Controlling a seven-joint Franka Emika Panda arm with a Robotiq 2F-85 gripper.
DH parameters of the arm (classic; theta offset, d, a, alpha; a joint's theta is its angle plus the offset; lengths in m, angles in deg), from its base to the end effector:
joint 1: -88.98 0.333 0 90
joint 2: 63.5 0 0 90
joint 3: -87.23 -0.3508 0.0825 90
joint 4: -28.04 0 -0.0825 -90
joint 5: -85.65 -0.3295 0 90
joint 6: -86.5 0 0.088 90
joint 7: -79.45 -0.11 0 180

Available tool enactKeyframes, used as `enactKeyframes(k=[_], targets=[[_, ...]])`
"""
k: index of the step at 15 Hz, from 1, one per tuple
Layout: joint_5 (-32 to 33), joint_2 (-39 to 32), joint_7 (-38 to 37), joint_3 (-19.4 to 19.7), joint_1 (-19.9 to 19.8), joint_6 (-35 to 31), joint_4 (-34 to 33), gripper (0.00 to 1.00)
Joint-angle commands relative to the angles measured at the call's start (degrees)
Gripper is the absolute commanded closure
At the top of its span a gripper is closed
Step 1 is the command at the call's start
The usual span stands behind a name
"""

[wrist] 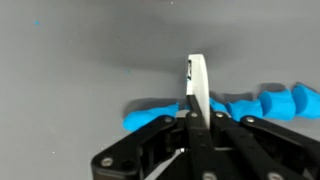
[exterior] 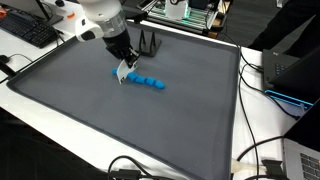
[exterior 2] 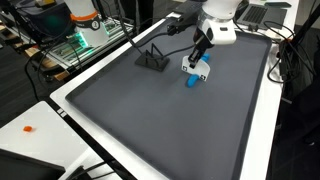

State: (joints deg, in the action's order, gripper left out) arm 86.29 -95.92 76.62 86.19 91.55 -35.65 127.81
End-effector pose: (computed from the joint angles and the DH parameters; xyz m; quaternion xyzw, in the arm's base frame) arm 0.6236 0.0374 0.3011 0.9961 0.0092 -0.0873 0.0044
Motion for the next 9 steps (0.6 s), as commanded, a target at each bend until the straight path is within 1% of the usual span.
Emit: enactKeyframes(k=[1,4,9], targets=[[-1.3,1.3,-1.1,-0.2,0.0,1.9,2.4,0.99],[-1.7,2.6,-2.5,0.0,0.1,2.4,3.1,0.99],[-4.8,7.9,-6.4,0.0,-0.2,2.6,7.0,0.99]])
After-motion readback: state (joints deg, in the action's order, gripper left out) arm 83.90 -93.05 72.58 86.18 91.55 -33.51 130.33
